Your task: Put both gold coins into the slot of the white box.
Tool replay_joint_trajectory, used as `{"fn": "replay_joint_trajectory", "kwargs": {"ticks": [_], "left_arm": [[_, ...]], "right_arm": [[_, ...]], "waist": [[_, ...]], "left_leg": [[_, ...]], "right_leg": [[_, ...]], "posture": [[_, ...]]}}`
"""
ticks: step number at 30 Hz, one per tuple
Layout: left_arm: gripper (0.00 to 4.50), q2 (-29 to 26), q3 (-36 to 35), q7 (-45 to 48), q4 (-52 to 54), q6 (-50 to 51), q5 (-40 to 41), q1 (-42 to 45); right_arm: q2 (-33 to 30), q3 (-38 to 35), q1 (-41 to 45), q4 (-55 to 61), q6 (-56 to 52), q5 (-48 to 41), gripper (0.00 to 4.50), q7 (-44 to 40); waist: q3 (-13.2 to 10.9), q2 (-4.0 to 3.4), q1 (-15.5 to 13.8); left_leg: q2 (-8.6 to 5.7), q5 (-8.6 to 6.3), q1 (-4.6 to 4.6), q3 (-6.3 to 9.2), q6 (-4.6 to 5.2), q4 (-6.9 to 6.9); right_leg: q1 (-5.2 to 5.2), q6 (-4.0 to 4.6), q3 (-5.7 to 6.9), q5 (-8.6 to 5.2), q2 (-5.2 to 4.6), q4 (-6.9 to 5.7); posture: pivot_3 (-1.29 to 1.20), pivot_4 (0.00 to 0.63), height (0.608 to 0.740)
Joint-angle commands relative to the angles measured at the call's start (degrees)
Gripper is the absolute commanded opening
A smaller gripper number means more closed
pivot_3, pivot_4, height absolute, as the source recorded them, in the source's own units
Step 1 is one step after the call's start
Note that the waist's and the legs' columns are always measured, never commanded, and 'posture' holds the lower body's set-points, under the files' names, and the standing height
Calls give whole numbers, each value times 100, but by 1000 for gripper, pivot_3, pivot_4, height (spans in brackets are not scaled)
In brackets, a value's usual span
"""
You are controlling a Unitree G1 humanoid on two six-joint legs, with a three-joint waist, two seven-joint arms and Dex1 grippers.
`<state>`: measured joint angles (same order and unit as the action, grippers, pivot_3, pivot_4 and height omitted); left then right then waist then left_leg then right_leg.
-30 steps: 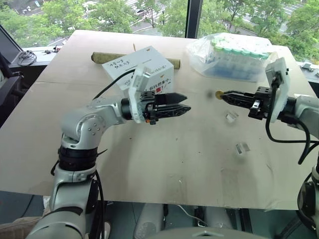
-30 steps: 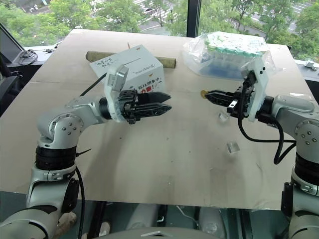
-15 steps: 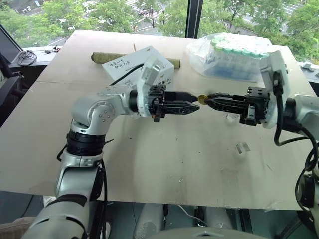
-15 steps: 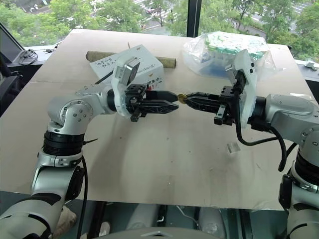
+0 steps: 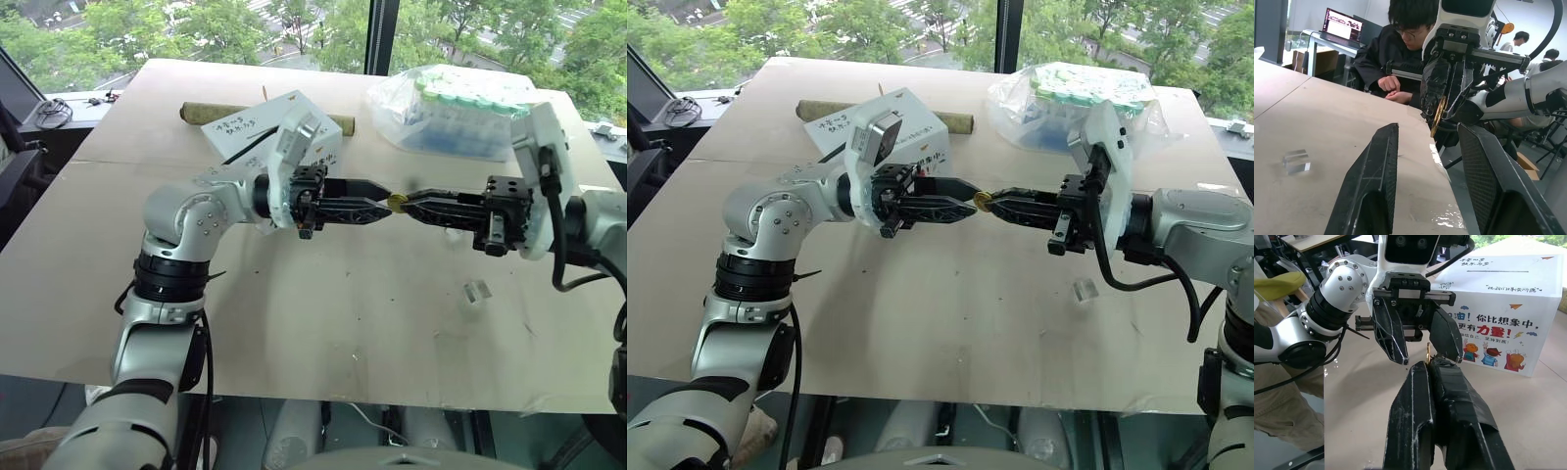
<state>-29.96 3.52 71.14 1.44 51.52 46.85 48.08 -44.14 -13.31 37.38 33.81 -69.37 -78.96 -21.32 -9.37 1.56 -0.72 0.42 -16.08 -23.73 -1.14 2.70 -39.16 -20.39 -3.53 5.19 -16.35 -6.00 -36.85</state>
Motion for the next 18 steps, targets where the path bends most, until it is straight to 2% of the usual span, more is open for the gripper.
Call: {"fn": "replay_joint_trajectory", "kwargs": {"ticks": [1,2,5,7,8,18], "left_arm": [[1937,14,-52,78,82,-75,33,144],[1937,17,-50,87,78,-78,31,146],[1097,27,-46,108,77,-97,18,142],[174,30,-44,127,73,-88,25,146],[52,30,-44,141,73,-80,30,147],[52,56,-62,212,78,4,91,133]], "right_arm": [[-123,5,26,113,232,-180,0,53],[-143,24,28,109,257,-197,0,64],[-207,75,15,106,331,-255,0,100],[-246,105,12,106,372,-300,0,128],[-266,120,10,107,394,-325,0,144],[-397,237,-94,172,570,-549,0,282]], "waist": [[0,0,0],[0,0,0],[0,0,-3],[0,0,-4],[0,0,-3],[0,0,-4]], "left_leg": [[0,0,0,0,0,0],[0,0,0,0,0,0],[0,0,0,0,0,0],[0,0,-1,0,0,0],[0,0,-1,0,0,0],[1,0,-1,1,0,0]], "right_leg": [[0,0,0,0,0,0],[0,0,0,0,0,0],[0,0,0,0,0,0],[0,0,1,0,0,0],[0,0,1,0,0,0],[0,0,1,0,0,1]], "posture": [[0,150,740],[0,150,740],[0,150,740],[0,150,740],[0,150,740],[0,150,740]]}}
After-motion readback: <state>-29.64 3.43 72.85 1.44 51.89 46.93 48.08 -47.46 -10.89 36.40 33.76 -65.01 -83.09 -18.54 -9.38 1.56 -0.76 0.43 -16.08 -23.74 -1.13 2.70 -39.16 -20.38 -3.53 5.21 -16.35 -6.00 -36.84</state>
